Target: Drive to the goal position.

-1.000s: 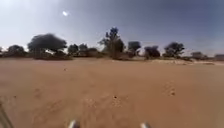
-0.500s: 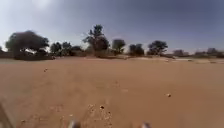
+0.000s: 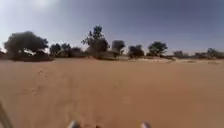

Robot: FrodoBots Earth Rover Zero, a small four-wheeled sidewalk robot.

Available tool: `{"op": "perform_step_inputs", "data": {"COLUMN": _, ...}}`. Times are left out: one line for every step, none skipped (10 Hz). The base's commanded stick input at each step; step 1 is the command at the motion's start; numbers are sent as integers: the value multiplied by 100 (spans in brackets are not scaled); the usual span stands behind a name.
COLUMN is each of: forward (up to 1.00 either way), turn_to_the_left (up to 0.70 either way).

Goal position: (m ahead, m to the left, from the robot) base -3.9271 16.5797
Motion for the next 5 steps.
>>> {"op": "perform_step_inputs", "data": {"forward": 70, "turn_to_the_left": 0}}
{"op": "perform_step_inputs", "data": {"forward": 70, "turn_to_the_left": 0}}
{"op": "perform_step_inputs", "data": {"forward": 70, "turn_to_the_left": 0}}
{"op": "perform_step_inputs", "data": {"forward": 70, "turn_to_the_left": 0}}
{"op": "perform_step_inputs", "data": {"forward": 70, "turn_to_the_left": 0}}
